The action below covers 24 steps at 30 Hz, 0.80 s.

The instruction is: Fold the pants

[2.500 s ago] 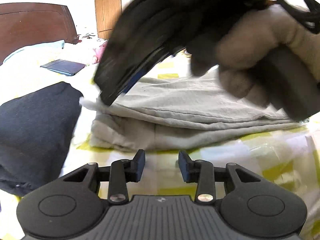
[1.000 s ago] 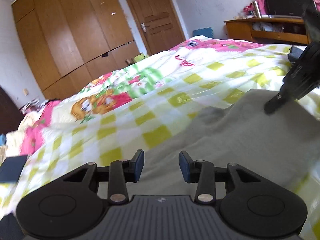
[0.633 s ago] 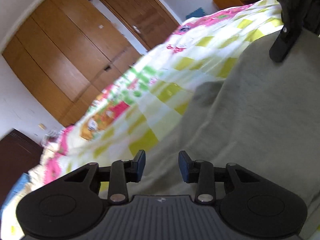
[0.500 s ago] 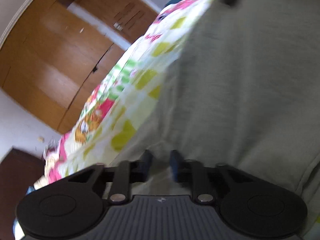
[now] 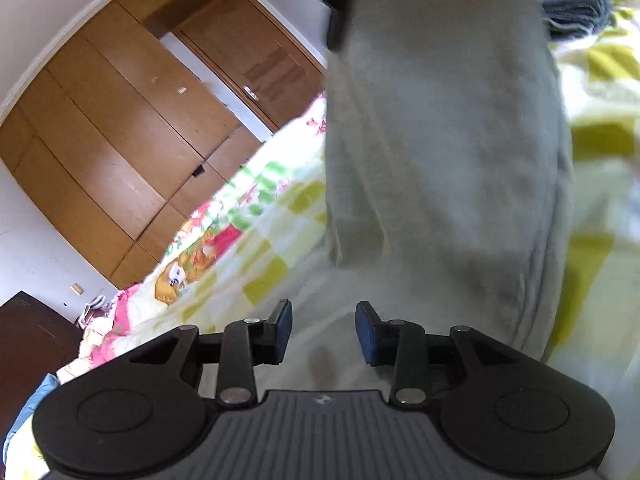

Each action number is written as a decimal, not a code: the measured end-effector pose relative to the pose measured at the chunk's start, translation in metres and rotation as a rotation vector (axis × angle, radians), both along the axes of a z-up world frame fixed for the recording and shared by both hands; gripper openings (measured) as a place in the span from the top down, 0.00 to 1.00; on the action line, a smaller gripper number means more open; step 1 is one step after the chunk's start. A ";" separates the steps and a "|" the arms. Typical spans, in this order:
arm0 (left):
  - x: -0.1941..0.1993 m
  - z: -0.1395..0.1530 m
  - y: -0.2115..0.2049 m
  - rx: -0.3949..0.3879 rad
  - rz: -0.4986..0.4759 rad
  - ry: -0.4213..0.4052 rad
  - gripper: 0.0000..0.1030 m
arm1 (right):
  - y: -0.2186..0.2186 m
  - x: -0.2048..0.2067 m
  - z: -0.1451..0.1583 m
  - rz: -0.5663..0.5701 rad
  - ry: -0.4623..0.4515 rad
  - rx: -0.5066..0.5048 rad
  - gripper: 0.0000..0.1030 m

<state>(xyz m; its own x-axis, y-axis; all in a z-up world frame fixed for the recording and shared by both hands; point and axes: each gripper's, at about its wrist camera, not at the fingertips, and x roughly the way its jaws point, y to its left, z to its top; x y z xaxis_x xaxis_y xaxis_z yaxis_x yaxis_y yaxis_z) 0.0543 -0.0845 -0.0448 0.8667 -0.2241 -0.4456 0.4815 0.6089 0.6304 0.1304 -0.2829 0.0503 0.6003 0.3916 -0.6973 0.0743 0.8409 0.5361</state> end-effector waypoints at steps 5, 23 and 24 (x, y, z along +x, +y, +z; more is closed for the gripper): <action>-0.005 -0.011 0.007 -0.055 -0.052 0.040 0.65 | 0.065 0.025 0.006 0.031 0.043 -0.046 0.95; 0.018 0.010 0.097 -0.368 -0.006 0.231 0.32 | 0.141 0.026 -0.022 0.258 0.040 -0.134 0.71; 0.018 0.008 0.101 -0.380 0.003 0.237 0.31 | 0.138 0.028 -0.031 0.259 0.034 -0.127 0.71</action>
<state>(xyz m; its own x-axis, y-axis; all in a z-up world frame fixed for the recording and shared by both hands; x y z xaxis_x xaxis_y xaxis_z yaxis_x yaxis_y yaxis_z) 0.0725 0.0162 -0.0364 0.7514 -0.4080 -0.5186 0.5836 0.7777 0.2337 0.1586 -0.1451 0.0189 0.4671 0.4370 -0.7687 -0.1358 0.8945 0.4260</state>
